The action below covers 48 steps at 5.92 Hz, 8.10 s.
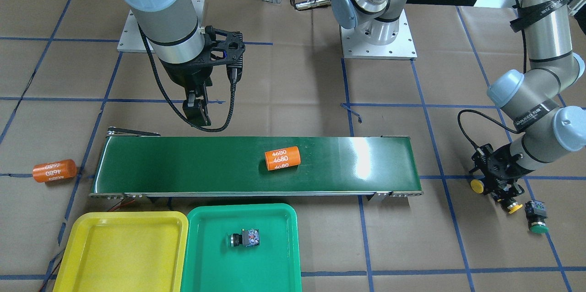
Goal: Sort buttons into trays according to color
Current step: 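Return the left gripper to the cluster and grasp a yellow-cap button, then place the yellow button on the belt with the left gripper and release, then grasp yellow button with right gripper while left reaches toward the cluster, then drop yellow button in yellow tray with right while left grasps another, then place the second yellow button on the belt with the left gripper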
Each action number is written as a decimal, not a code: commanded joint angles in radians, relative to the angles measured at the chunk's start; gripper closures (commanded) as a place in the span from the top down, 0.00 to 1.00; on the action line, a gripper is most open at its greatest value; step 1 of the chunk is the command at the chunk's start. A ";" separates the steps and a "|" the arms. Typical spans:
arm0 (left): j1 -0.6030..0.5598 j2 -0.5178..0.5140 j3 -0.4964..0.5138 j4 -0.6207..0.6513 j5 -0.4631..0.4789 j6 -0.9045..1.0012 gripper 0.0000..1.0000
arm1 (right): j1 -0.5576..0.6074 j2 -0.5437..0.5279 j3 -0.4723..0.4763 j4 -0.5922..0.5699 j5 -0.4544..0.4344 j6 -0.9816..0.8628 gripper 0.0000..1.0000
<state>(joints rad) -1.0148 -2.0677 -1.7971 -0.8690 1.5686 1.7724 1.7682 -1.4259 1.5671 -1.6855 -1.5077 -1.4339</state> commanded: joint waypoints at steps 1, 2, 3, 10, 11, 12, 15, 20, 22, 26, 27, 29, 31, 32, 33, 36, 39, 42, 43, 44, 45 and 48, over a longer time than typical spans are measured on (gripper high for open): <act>-0.010 0.004 0.008 -0.001 -0.001 0.015 0.00 | 0.002 -0.001 0.008 -0.028 0.006 0.001 1.00; -0.042 0.038 0.013 -0.016 -0.004 0.012 0.00 | 0.000 0.001 0.008 -0.028 0.006 0.001 1.00; -0.112 0.085 0.016 -0.077 -0.004 0.001 0.00 | 0.000 0.001 0.008 -0.029 0.009 0.001 1.00; -0.573 0.221 -0.062 -0.174 0.010 -0.241 0.61 | 0.000 0.001 0.010 -0.029 0.014 0.041 1.00; -0.559 0.224 -0.054 -0.179 0.014 -0.248 0.99 | 0.000 0.001 0.010 -0.029 0.014 0.041 1.00; -0.479 0.230 -0.048 -0.188 0.013 -0.235 0.99 | 0.000 0.001 0.010 -0.029 0.014 0.041 1.00; -0.194 0.184 0.031 -0.209 0.040 0.275 0.99 | 0.002 0.002 0.010 -0.037 0.015 0.044 1.00; 0.003 0.028 0.107 -0.058 0.027 0.736 0.99 | 0.101 0.189 0.002 -0.335 0.044 0.281 1.00; 0.013 -0.038 0.130 -0.001 -0.001 0.853 0.98 | 0.149 0.284 0.002 -0.454 0.066 0.352 1.00; 0.013 -0.063 0.128 0.018 0.010 0.863 0.98 | 0.125 0.292 0.103 -0.464 0.049 0.282 1.00; 0.015 -0.069 0.128 0.021 0.004 0.863 0.96 | 0.113 0.292 0.106 -0.462 0.047 0.280 1.00; 0.039 -0.080 0.128 0.024 0.005 0.865 0.94 | 0.079 0.271 0.111 -0.425 0.044 0.277 0.67; 0.039 -0.100 0.130 0.040 -0.001 0.864 0.45 | 0.036 0.249 0.111 -0.332 -0.017 0.216 0.24; 0.039 -0.092 0.128 0.035 0.001 0.843 0.08 | 0.021 0.245 0.113 -0.329 -0.019 0.184 0.19; 0.033 -0.071 0.127 0.025 0.008 0.759 0.01 | 0.007 0.243 0.111 -0.329 -0.020 0.176 0.10; -0.013 0.101 0.102 -0.254 0.005 0.302 0.00 | -0.094 0.176 0.073 -0.342 -0.081 -0.002 0.10; -0.310 0.199 0.070 -0.366 0.001 -0.229 0.00 | -0.231 0.380 -0.039 -0.527 -0.071 -0.213 0.11; -0.461 0.212 -0.013 -0.323 0.005 -0.433 0.13 | -0.259 0.421 -0.048 -0.560 -0.016 -0.243 1.00; -0.458 0.207 -0.011 -0.314 0.007 -0.429 0.61 | -0.257 0.374 -0.047 -0.521 -0.014 -0.222 1.00; -0.449 0.208 -0.007 -0.315 0.007 -0.429 0.98 | -0.239 0.287 -0.045 -0.402 -0.005 -0.144 1.00; -0.415 0.210 0.010 -0.315 0.010 -0.420 0.98 | -0.192 0.213 -0.045 -0.307 -0.005 -0.081 1.00; -0.173 0.218 0.100 -0.331 -0.080 -0.461 0.98 | 0.024 0.116 -0.038 -0.205 -0.011 0.338 1.00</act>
<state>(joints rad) -1.2463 -1.8448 -1.7379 -1.1925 1.5246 1.3309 1.7199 -1.2867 1.5268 -1.9146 -1.5152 -1.2050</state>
